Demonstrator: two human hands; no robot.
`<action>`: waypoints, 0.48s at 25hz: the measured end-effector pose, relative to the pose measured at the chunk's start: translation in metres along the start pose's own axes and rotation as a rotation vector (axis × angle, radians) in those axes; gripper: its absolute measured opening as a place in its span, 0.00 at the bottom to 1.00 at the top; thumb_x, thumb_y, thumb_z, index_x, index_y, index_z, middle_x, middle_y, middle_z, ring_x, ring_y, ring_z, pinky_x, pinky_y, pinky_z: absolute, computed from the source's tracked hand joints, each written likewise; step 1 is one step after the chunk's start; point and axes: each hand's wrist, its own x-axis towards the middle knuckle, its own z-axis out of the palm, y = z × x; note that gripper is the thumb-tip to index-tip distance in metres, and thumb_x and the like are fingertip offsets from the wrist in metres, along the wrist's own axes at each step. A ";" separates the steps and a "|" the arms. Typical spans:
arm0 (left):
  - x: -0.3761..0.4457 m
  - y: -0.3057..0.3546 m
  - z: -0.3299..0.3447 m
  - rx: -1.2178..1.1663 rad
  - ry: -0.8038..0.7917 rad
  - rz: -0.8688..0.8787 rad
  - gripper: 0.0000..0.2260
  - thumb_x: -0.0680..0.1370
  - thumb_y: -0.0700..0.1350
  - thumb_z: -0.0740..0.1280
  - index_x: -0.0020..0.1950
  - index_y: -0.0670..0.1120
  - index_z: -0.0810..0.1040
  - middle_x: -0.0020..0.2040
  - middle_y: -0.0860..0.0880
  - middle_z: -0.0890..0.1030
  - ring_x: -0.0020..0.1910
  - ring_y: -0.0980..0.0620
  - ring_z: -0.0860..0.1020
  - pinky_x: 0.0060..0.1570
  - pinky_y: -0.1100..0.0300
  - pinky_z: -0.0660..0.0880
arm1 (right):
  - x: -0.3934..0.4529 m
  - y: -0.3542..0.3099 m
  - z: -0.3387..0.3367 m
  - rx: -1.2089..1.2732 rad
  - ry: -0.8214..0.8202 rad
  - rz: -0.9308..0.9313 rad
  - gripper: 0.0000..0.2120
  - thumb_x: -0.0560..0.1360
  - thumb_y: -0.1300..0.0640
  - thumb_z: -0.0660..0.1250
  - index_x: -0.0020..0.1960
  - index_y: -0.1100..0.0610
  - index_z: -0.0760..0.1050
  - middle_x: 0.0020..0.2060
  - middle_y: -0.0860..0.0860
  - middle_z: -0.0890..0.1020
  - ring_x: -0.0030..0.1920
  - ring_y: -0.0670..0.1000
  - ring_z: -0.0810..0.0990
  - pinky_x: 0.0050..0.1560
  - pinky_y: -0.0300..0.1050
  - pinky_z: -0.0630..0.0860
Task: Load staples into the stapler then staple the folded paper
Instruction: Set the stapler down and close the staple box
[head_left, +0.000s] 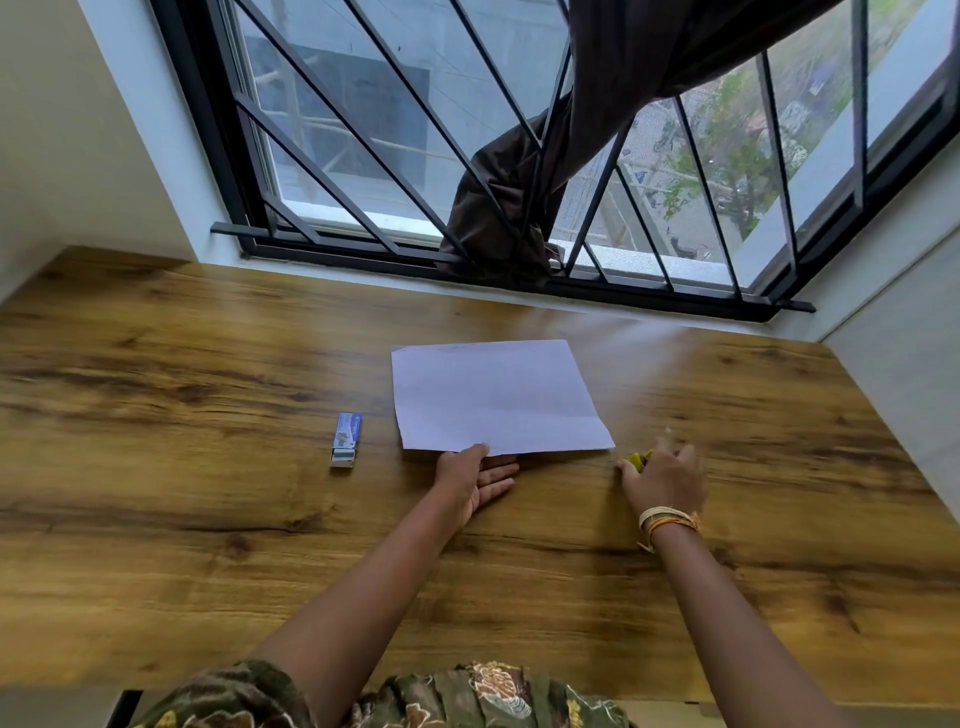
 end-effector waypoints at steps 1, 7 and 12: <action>-0.001 0.000 0.000 -0.006 -0.005 0.000 0.16 0.82 0.39 0.58 0.68 0.36 0.64 0.57 0.33 0.79 0.52 0.38 0.81 0.40 0.49 0.80 | -0.004 -0.006 0.003 0.001 0.047 -0.088 0.22 0.67 0.51 0.75 0.54 0.63 0.77 0.53 0.65 0.77 0.55 0.66 0.75 0.53 0.57 0.75; -0.008 0.003 0.001 0.016 -0.012 -0.001 0.13 0.82 0.40 0.57 0.65 0.38 0.68 0.54 0.36 0.80 0.44 0.41 0.82 0.46 0.50 0.80 | -0.045 -0.075 0.024 0.280 -0.051 -0.753 0.15 0.65 0.63 0.73 0.51 0.55 0.82 0.47 0.54 0.82 0.47 0.56 0.81 0.49 0.48 0.78; -0.024 0.021 -0.017 0.186 -0.035 -0.105 0.17 0.81 0.50 0.57 0.55 0.39 0.77 0.54 0.38 0.82 0.46 0.42 0.82 0.46 0.51 0.79 | -0.040 -0.079 0.032 0.367 -0.197 -0.721 0.08 0.71 0.61 0.70 0.47 0.53 0.85 0.43 0.51 0.85 0.44 0.54 0.82 0.45 0.50 0.79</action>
